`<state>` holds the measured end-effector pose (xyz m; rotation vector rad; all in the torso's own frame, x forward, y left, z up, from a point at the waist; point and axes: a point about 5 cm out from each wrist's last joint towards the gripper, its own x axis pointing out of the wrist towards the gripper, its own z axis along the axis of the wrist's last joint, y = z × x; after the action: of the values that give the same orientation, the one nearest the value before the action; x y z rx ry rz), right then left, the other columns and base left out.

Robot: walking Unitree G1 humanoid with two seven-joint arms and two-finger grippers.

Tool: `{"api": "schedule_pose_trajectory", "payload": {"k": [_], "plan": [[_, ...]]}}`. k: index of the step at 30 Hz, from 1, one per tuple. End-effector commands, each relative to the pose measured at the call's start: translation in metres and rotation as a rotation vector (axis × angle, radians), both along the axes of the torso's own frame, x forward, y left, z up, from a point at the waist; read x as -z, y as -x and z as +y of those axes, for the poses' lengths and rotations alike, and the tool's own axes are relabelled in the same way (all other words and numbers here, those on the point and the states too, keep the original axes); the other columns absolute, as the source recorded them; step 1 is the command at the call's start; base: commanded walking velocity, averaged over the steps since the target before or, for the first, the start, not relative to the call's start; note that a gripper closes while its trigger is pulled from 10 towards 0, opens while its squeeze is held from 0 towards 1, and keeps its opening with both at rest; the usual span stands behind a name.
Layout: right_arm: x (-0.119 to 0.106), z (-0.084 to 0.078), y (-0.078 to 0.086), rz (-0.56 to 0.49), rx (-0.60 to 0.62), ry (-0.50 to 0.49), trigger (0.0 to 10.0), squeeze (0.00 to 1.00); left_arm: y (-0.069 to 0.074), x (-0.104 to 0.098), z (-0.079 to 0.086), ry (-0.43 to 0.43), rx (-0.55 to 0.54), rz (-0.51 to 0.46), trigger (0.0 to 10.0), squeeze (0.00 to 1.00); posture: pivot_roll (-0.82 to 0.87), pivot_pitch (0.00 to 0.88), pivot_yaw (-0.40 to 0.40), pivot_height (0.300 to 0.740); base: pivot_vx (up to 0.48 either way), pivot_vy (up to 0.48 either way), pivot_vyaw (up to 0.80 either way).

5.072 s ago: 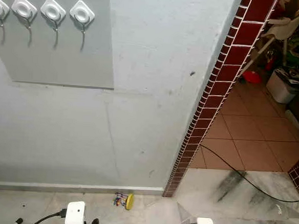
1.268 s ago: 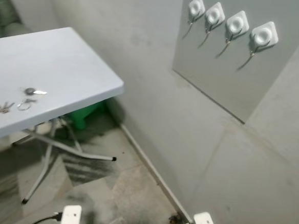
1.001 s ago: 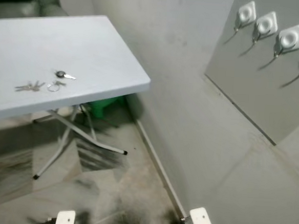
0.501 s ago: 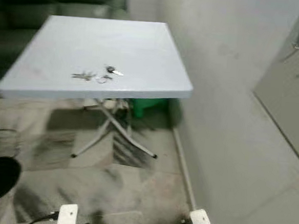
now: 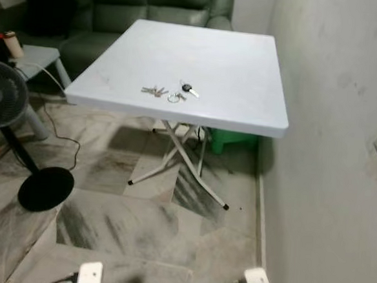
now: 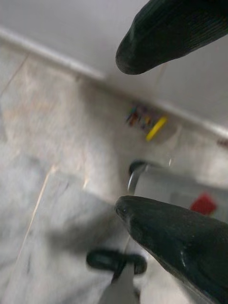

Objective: Hang keys on a hook

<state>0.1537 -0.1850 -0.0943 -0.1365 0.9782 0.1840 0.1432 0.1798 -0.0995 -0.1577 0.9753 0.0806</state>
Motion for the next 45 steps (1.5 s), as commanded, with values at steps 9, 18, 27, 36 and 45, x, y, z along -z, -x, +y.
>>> {"api": "schedule_pose_trajectory", "payload": {"k": [9,18,27,36,45], "plan": [[-0.001,0.006,-0.004,-0.014,0.01,-0.025,10.0,0.0,-0.001,-0.001,0.007,-0.002,-0.017,0.0,10.0,0.0,-0.18,0.032,-0.041,0.74,0.0,0.392,0.0],[-0.001,0.006,-0.003,-0.014,0.015,-0.03,10.0,0.0,-0.002,-0.001,0.006,0.001,-0.017,-0.003,10.0,0.0,-0.19,0.035,-0.042,0.74,0.0,0.455,0.0],[-0.001,0.005,-0.004,-0.011,0.001,-0.025,10.0,0.0,-0.007,-0.003,0.005,0.0,-0.014,-0.018,10.0,0.0,-0.18,0.02,-0.05,0.74,0.0,0.471,0.0],[-0.002,0.005,-0.005,-0.013,-0.007,-0.023,10.0,0.0,-0.01,-0.004,0.005,0.004,-0.011,-0.027,10.0,0.0,-0.18,0.009,-0.055,0.74,0.0,0.475,0.0],[-0.001,0.004,-0.003,-0.009,-0.011,-0.022,10.0,0.0,-0.011,-0.005,0.001,0.01,-0.007,-0.034,10.0,0.0,-0.18,0.002,-0.057,0.74,0.0,0.48,0.0]]}}
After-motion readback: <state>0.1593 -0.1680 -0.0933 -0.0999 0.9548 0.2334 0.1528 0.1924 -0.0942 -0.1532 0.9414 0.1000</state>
